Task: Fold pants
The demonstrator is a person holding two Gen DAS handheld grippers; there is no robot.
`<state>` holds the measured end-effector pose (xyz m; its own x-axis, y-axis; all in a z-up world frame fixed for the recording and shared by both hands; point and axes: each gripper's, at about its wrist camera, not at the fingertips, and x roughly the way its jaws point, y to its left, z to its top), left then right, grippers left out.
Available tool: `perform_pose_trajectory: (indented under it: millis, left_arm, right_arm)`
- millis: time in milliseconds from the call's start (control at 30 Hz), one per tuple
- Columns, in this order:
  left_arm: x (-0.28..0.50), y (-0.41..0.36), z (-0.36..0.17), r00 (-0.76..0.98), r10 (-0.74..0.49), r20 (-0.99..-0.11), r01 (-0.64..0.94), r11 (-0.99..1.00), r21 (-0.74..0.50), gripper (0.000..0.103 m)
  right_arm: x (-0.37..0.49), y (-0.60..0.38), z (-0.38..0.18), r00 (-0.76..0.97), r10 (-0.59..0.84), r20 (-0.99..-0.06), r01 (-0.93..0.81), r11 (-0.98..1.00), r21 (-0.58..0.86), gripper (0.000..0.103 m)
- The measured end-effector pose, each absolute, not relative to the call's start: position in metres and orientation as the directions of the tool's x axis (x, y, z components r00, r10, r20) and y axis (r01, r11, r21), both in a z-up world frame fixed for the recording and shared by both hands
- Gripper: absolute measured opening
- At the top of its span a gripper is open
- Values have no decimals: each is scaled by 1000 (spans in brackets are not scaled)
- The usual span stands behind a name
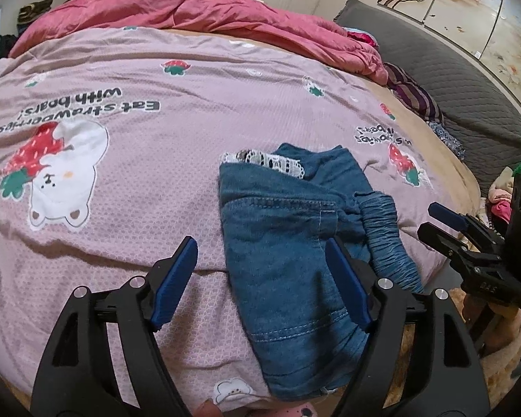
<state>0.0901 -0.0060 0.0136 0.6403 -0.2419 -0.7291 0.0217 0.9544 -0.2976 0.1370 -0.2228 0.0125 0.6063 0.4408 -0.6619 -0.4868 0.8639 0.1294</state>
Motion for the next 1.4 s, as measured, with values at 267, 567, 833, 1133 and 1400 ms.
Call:
perform_pose_trajectory:
  millis: [267, 567, 833, 1133, 1400]
  left_arm:
    - [91, -16, -7, 596, -273, -755, 27, 947, -321, 70]
    - [91, -25, -18, 572, -296, -765, 39, 941, -336, 59]
    - [92, -32, -19, 573, -284, -769, 36, 946, -322, 58]
    - [98, -32, -26, 568, -294, -769, 17, 938, -347, 61]
    - [102, -35, -28, 592, -286, -753, -3, 934, -357, 59]
  right_arm:
    - [142, -219, -8, 506, 495, -706, -508, 833, 220, 70]
    - [153, -221, -28, 396, 552, -734, -478, 806, 348, 58]
    - [149, -213, -26, 388, 595, -704, -519, 772, 367, 47]
    - [164, -212, -31, 342, 615, -710, -514, 755, 407, 47]
    - [169, -213, -37, 342, 636, -692, -501, 746, 438, 48]
